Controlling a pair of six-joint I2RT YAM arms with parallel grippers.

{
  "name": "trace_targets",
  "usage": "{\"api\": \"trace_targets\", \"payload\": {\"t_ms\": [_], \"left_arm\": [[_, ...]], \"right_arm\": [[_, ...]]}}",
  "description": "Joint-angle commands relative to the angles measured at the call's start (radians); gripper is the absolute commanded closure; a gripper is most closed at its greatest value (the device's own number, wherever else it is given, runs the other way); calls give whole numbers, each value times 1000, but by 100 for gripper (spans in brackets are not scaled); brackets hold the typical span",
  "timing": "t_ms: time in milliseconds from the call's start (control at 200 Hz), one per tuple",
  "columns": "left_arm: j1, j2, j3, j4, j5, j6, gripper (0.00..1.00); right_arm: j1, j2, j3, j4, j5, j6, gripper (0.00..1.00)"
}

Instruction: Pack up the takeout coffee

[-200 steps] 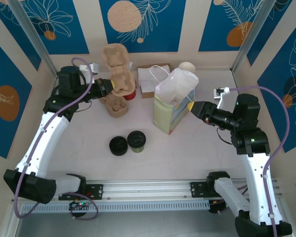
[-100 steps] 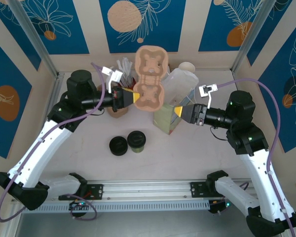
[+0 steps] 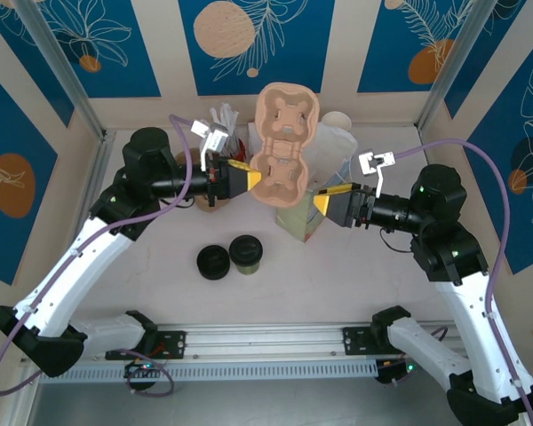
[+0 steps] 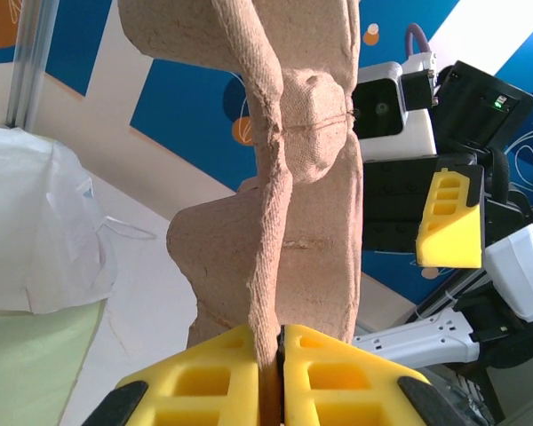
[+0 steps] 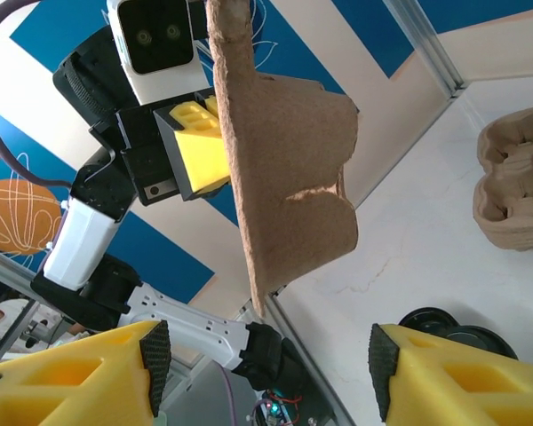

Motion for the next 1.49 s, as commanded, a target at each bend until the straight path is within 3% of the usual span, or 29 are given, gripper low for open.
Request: {"api": "trace_targets", "payload": {"t_ms": [0, 915, 1075, 1304, 1489], "left_arm": [[-19, 5, -8, 52, 37, -7, 89], [-70, 27, 7, 36, 54, 29, 90], [-76, 25, 5, 28, 48, 40, 90], [-90, 28, -1, 23, 37, 49, 90], [-95, 19, -1, 16, 14, 60, 84]], "right_arm": [[21, 6, 39, 26, -9, -34, 38], [96, 26, 52, 28, 82, -84, 68], [99, 27, 51, 28, 89, -82, 78], [101, 25, 53, 21, 98, -80, 100], [102, 20, 54, 5, 115, -76, 100]]}}
